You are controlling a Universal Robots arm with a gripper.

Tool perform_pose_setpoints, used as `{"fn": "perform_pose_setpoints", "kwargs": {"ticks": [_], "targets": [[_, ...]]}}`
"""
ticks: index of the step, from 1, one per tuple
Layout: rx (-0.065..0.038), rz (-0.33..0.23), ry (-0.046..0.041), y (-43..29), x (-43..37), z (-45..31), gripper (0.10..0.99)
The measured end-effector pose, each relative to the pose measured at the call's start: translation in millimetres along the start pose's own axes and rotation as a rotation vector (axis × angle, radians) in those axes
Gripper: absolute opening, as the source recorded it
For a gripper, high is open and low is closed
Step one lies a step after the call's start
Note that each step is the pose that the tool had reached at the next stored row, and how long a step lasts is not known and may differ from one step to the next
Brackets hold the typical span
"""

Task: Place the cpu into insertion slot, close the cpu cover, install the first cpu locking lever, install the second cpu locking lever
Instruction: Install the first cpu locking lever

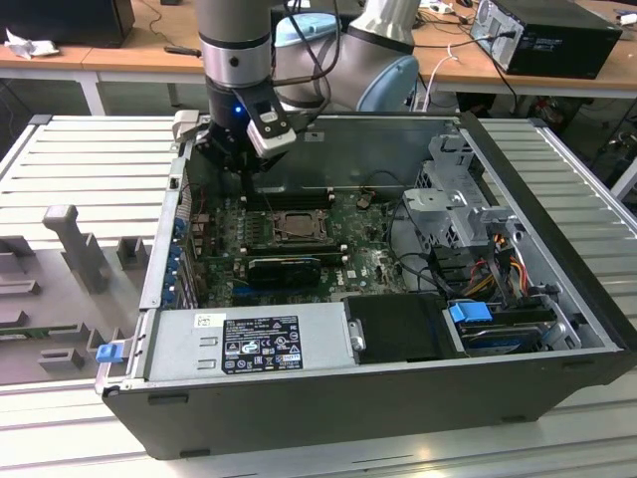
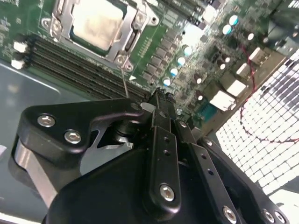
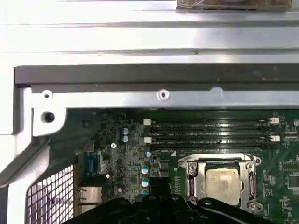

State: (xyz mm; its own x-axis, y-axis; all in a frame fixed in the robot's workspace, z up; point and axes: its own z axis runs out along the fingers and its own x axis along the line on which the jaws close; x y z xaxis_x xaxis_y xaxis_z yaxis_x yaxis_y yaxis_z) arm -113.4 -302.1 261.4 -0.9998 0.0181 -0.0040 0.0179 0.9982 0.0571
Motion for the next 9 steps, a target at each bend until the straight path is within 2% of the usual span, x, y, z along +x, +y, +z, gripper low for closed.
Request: {"fn": "perform_pose_setpoints", "kwargs": {"ticks": [2, 4, 9], "targets": [[0.0, -0.002, 0.0001, 4.5, -0.2, 1.4, 0.106], [0.0, -0.003, 0.0003, 6.8, -4.1, 2.2, 0.106], [0.0, -0.003, 0.0008, 8.5, -20.5, 3.4, 0.106]]}}
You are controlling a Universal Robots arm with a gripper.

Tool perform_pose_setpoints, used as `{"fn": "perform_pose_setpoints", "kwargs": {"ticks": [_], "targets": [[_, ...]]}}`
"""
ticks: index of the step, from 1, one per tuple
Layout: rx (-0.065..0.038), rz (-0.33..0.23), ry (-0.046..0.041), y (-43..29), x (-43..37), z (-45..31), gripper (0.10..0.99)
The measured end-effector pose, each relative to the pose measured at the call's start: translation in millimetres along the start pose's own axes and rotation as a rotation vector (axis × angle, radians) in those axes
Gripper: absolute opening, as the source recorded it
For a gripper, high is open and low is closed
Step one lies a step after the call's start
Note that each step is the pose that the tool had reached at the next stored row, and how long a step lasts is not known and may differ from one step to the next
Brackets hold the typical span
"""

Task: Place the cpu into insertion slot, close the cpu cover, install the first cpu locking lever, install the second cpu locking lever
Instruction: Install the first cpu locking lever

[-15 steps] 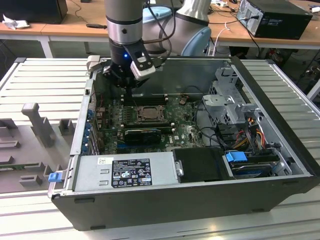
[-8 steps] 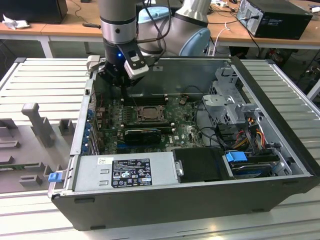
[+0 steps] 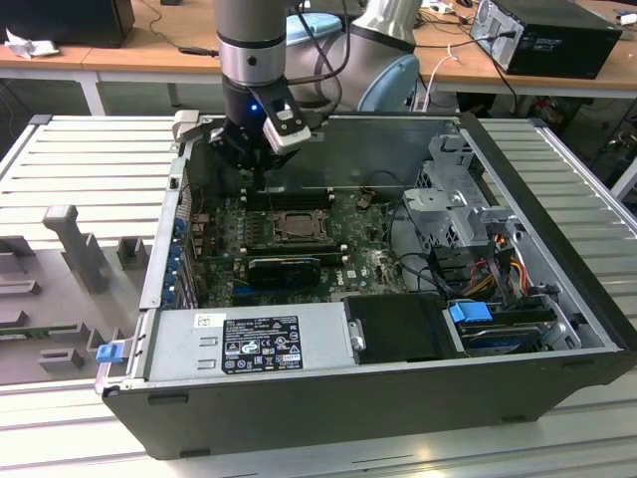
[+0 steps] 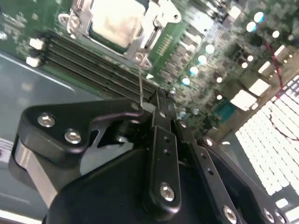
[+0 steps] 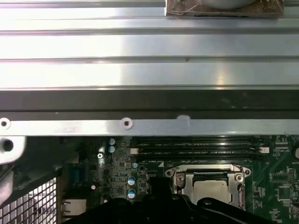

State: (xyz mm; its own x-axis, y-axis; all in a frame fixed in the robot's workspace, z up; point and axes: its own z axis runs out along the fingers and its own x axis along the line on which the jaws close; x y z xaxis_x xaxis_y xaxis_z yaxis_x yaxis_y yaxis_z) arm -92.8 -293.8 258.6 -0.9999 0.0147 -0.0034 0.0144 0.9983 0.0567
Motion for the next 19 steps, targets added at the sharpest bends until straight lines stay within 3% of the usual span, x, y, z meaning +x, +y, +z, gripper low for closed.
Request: {"fn": "perform_pose_setpoints", "kwargs": {"ticks": [6, 8, 9, 10, 12, 14, 16, 19], "targets": [[-0.001, 0.0, 0.0005, 0.2, -33.4, 4.1, 0.106], [-0.03, 0.0, 0.0009, 0.2, -34.7, 4.1, 0.106], [-0.057, 0.0, 0.0013, 0.0, -34.7, 4.2, 0.106], [-0.067, 0.0, 0.0013, -0.1, -34.7, 4.4, 0.106], [-0.067, 0.0, 0.0021, -0.2, -34.7, 6.4, 0.106], [-0.067, -0.001, 0.0026, -0.4, -37.2, 13.3, 0.106], [-0.067, -0.002, 0.0028, 0.0, -48.5, 18.9, 0.106], [-0.067, -0.01, 0.0034, 1.5, -57.6, 26.7, 0.106]]}}
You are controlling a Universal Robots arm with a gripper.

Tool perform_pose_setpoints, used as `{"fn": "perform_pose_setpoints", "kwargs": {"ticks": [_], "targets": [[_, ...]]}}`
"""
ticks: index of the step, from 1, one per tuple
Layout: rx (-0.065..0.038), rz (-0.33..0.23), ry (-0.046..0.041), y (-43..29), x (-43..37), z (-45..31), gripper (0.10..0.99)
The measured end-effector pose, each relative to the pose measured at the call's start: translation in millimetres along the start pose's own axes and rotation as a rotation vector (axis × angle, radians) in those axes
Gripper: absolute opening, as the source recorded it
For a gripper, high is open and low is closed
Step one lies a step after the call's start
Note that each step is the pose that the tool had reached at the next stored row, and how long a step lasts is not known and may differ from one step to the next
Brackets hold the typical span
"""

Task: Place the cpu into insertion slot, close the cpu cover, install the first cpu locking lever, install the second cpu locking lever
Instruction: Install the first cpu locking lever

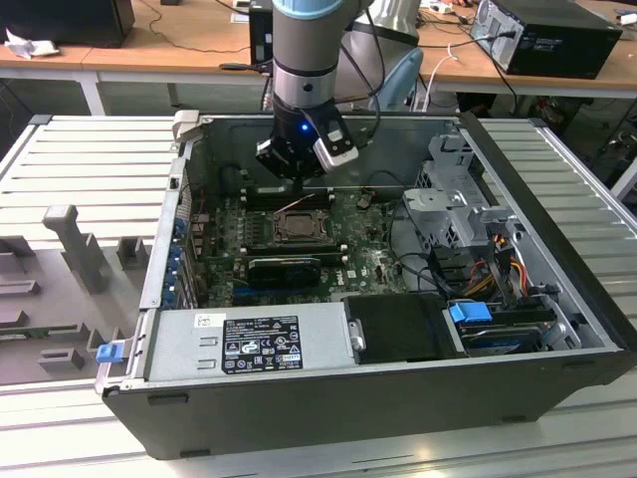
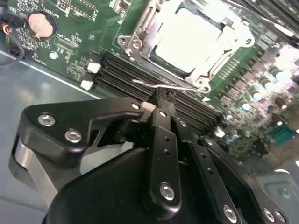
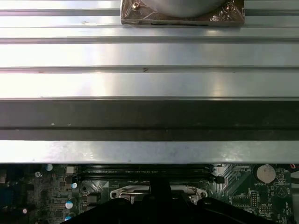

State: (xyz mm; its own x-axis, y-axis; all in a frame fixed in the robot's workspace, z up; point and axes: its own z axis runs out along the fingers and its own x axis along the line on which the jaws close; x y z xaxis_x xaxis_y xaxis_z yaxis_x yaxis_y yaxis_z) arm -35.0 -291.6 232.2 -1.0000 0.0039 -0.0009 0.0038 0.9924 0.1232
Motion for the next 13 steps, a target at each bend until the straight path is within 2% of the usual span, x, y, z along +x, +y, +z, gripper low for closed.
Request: {"fn": "perform_pose_setpoints", "kwargs": {"ticks": [8, 11, 13], "targets": [[0.0, -0.033, 0.0041, 1.6, -8.7, 8.3, 0.106], [0.0, -0.043, 0.0055, 0.8, -10.4, 14.8, 0.106], [0.005, -0.045, 0.0036, 0.5, -11.3, 17.2, 0.106]]}}
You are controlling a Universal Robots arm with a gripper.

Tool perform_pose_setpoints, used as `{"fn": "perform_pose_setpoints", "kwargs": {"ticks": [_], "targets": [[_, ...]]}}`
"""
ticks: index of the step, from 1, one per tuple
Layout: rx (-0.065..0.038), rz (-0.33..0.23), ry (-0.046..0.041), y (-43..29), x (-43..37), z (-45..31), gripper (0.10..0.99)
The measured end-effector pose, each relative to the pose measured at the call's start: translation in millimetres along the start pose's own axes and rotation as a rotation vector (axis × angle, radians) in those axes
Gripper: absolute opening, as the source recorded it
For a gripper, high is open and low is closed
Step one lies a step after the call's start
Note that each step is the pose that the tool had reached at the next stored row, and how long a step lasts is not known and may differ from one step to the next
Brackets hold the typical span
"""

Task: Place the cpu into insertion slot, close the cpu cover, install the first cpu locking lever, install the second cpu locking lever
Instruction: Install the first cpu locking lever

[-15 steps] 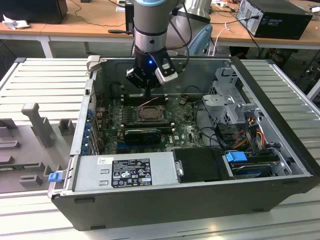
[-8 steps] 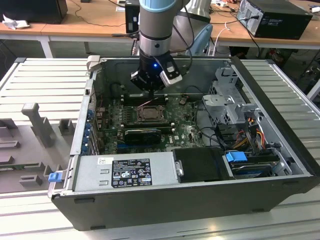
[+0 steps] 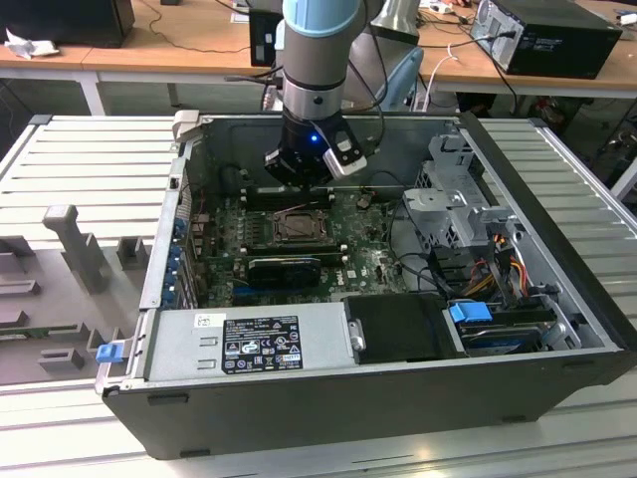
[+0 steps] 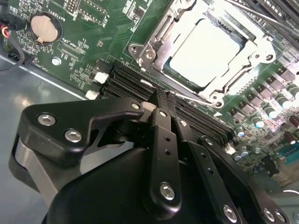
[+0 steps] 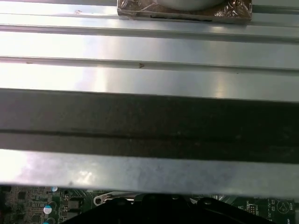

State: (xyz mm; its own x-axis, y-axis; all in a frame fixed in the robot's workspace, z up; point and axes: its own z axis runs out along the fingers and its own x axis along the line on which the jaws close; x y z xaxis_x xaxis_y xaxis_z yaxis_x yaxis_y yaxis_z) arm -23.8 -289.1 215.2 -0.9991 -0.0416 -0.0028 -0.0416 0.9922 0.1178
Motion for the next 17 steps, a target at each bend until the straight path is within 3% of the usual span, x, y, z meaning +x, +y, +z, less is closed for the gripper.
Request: {"fn": "perform_pose_setpoints", "kwargs": {"ticks": [4, 13, 15, 17], "targets": [[0.005, -0.001, -0.0062, -0.3, -0.9, 2.1, 0.106], [0.007, -0.004, -0.0059, 0.1, -2.7, 9.6, 0.106], [0.014, -0.005, -0.0054, 0.4, -3.3, 10.8, 0.106], [0.027, -0.006, -0.0046, 0.9, -3.6, 12.0, 0.106]]}}
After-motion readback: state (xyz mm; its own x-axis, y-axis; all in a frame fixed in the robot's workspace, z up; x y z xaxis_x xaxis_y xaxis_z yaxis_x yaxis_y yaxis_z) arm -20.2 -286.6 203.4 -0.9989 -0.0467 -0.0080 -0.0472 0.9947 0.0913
